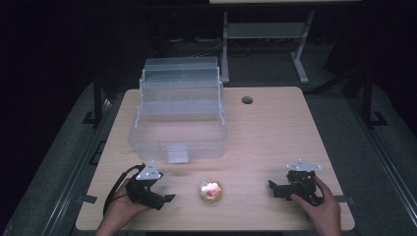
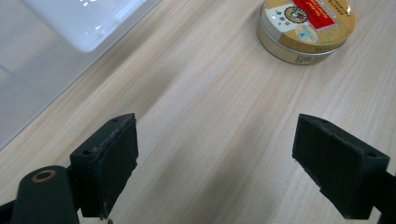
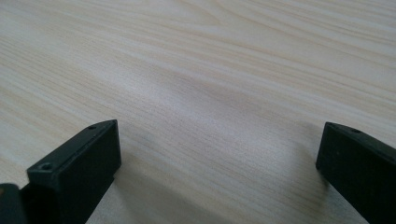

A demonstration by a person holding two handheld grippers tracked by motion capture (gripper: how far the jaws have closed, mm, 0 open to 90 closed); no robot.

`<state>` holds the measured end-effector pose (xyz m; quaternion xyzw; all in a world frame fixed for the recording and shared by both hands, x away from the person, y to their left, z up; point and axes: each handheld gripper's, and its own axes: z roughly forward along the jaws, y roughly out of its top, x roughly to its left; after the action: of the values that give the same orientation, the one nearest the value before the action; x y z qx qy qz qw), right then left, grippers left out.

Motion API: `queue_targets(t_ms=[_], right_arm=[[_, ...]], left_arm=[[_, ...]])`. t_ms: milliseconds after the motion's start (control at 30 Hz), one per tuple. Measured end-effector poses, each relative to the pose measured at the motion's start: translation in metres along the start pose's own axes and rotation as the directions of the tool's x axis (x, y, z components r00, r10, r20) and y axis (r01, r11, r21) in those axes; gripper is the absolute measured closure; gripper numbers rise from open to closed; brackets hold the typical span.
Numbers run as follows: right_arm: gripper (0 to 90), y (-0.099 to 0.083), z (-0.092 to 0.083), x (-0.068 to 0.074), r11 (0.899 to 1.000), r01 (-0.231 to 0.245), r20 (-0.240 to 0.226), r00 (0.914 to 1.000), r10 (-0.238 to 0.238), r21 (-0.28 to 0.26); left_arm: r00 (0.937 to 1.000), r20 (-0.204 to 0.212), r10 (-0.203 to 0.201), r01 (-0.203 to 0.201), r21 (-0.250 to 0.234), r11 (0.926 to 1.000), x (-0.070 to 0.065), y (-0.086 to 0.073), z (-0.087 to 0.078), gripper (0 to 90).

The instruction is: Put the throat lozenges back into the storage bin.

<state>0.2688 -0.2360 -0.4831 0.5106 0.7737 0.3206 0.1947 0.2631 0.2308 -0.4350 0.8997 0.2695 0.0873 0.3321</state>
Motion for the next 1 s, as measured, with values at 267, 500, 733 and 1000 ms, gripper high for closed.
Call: queue_targets(t_ms=[267,500,733,1000], right_arm=[[0.0,0.0,0.0,0.0,1.0,0.0,0.0,1.0,0.0,0.0],[0.0,0.0,0.0,0.0,1.0,0.0,0.0,1.0,0.0,0.0],[0.0,0.0,0.0,0.0,1.0,0.0,0.0,1.0,0.0,0.0],[0.0,0.0,0.0,0.0,1.0,0.0,0.0,1.0,0.0,0.0]], left_arm=[[0.9996,0.024,0.015,-0.015,0.002,0.9999,-0.004,0.01,0.002,13.7],[0.9982,0.046,0.038,-0.038,0.01,0.9992,-0.008,0.022,0.007,13.7],[0.9961,0.068,0.056,-0.057,0.015,0.9982,-0.013,0.032,0.011,13.7],[0.9934,0.088,0.072,-0.075,0.022,0.997,-0.018,0.041,0.016,13.7]])
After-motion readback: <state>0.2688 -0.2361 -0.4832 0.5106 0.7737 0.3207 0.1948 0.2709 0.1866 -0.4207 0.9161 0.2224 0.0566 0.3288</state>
